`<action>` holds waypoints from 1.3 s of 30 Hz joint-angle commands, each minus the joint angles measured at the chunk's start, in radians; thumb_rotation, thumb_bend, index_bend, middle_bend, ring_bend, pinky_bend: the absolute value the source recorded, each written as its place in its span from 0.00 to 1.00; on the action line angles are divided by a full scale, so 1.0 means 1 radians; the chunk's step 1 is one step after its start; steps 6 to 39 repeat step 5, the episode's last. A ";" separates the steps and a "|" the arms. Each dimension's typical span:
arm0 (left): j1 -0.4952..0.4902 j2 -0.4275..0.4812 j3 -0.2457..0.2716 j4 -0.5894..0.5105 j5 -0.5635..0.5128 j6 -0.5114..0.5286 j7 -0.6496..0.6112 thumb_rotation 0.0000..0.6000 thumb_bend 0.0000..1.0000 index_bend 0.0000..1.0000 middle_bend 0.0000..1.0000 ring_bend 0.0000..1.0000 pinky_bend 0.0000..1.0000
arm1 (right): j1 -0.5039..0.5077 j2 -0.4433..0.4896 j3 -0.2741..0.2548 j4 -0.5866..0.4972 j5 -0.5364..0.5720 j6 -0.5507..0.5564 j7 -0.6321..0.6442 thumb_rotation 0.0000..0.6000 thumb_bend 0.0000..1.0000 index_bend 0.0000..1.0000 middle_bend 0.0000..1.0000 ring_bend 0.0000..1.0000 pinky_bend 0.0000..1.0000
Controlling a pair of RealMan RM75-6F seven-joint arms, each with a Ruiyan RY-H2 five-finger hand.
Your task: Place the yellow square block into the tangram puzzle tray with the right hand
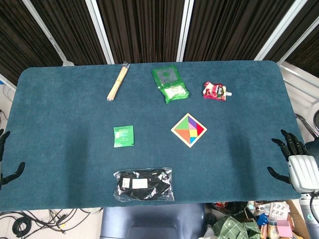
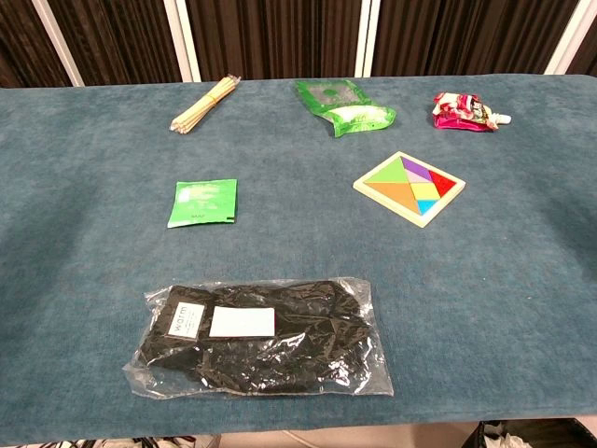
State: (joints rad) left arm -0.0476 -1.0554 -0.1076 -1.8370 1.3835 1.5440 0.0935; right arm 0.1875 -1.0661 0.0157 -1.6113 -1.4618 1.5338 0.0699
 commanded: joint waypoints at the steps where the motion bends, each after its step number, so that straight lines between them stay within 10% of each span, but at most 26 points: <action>1: -0.001 -0.002 -0.001 0.002 0.003 0.002 0.002 1.00 0.31 0.00 0.00 0.00 0.00 | 0.000 0.006 0.006 -0.006 -0.003 -0.007 -0.001 1.00 0.11 0.19 0.00 0.00 0.14; 39: -0.002 -0.005 0.003 0.012 -0.003 -0.008 0.004 1.00 0.31 0.00 0.00 0.00 0.00 | 0.005 0.017 0.022 -0.029 0.006 -0.024 -0.021 1.00 0.11 0.19 0.00 0.00 0.14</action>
